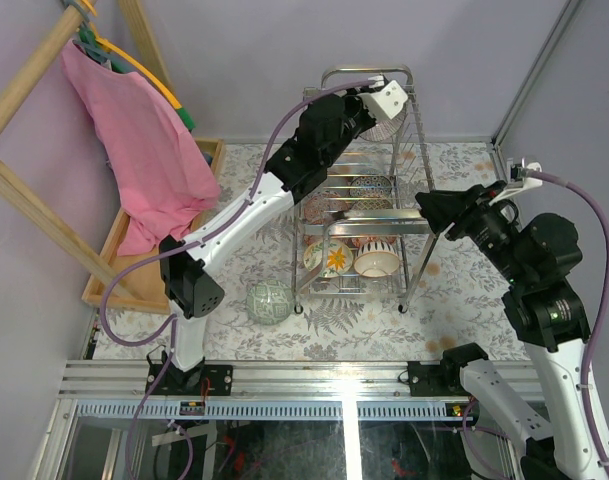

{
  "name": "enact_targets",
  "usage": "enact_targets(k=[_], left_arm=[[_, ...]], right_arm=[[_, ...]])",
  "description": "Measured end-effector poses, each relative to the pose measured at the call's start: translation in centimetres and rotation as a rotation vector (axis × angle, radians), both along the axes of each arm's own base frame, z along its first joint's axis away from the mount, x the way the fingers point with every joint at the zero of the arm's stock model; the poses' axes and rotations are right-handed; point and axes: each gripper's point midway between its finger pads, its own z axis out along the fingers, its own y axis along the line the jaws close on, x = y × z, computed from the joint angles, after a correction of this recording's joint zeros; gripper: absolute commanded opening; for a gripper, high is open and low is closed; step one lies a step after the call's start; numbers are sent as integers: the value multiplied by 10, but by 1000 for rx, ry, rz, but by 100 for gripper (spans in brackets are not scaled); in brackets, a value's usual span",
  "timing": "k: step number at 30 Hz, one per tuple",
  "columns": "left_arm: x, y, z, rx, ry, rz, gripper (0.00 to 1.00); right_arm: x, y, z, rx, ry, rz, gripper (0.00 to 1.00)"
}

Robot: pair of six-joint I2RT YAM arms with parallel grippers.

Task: Load the bowls into the dish rack
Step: Turn the bowl upside down on the dish rack.

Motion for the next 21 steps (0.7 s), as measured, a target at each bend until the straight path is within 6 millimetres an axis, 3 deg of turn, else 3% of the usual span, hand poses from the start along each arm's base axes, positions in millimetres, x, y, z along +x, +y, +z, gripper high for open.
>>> enact_targets(k=[12, 21], left_arm=[[10, 16, 10, 108, -111, 79, 0], [30, 45, 27, 151, -199, 138, 0]], right_arm=[[-3, -2, 0, 11, -23, -7, 47], [-3, -2, 0, 15, -36, -7, 47]])
